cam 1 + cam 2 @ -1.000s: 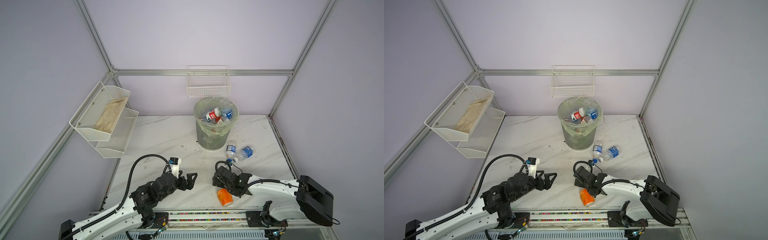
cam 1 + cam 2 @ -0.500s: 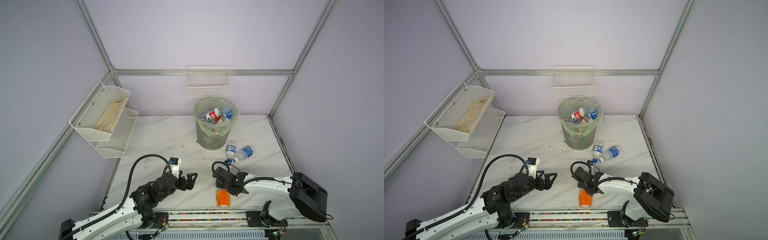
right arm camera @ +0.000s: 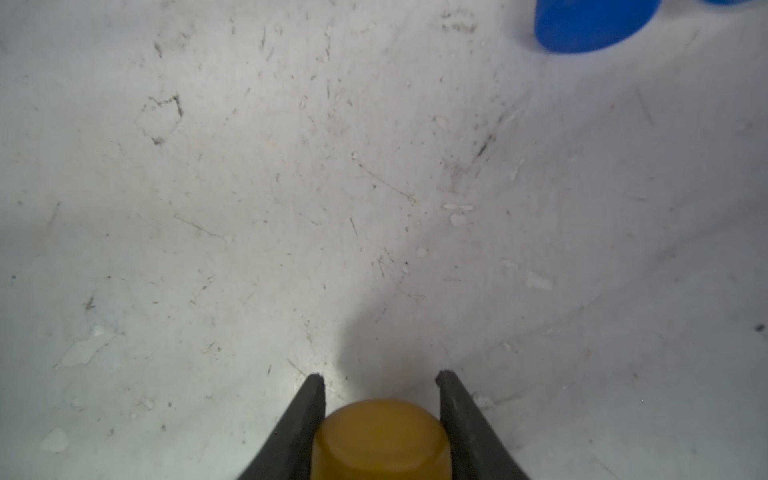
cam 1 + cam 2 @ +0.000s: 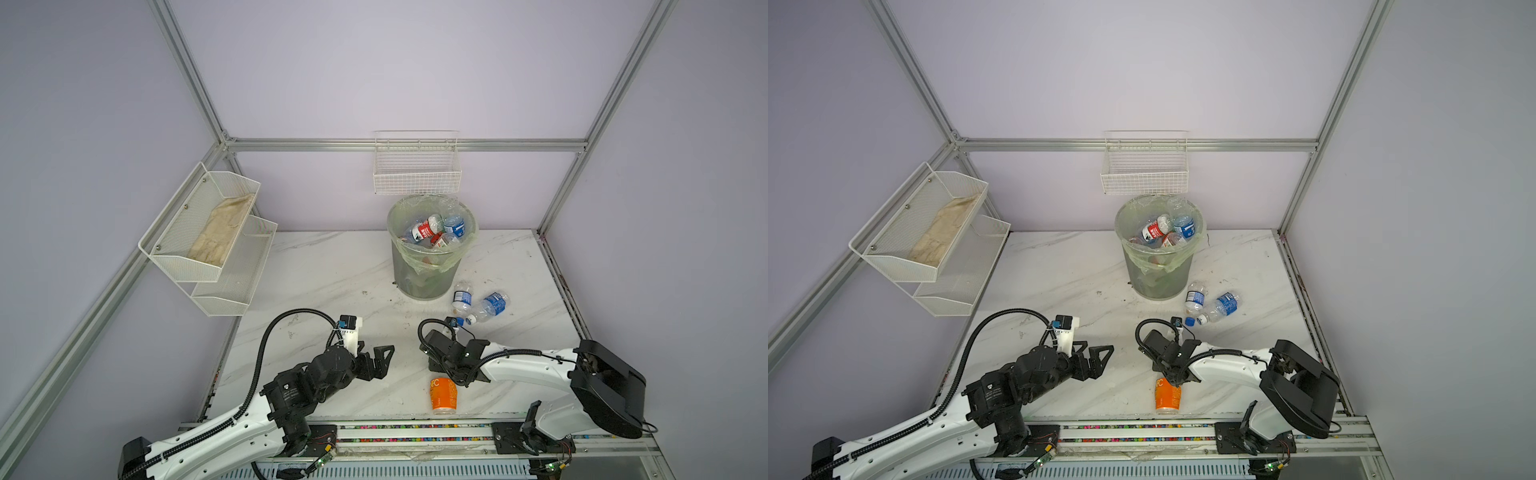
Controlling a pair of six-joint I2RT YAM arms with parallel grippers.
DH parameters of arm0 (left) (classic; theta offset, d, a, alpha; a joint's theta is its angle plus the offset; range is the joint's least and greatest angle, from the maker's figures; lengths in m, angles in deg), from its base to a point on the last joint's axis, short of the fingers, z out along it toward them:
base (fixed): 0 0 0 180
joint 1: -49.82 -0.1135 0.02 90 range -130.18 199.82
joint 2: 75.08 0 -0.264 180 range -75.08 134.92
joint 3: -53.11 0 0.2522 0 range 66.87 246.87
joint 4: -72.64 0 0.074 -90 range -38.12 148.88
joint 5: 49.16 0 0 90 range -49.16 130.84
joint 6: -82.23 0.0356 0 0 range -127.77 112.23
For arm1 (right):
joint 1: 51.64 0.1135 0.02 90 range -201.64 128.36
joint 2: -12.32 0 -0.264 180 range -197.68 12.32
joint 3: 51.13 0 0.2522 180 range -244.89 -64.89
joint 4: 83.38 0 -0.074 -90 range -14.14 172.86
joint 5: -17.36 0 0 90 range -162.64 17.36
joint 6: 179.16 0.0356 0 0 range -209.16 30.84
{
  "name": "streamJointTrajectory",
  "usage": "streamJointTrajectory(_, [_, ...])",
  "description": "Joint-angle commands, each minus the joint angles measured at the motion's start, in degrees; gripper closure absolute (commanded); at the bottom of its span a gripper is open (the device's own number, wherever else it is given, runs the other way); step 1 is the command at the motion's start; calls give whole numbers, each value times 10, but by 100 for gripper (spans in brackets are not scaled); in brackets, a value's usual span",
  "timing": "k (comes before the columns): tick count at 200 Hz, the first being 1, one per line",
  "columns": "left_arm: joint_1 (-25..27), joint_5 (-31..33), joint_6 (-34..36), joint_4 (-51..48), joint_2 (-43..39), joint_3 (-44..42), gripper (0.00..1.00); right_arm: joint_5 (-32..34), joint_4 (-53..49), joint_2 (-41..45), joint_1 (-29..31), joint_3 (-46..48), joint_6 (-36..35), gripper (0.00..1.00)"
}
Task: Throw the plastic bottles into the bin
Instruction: 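Close the right gripper on the gold cap of the orange NFC bottle, then lift the NFC bottle with the right gripper and carry it over the bin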
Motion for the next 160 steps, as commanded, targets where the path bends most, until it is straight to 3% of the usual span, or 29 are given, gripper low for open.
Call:
streamJointTrajectory(1, [4,11,4,16,2,-8,0,27,-18,57,4,-25,-15,74])
streamJointTrajectory(98, [3,14,5,16,-12,-18,0,128,-78,250,4,-211,-91,78])
streamJointTrajectory(160, [4,16,5,10,-34,-30,0,189,-29,391,3,-225,-118,81])
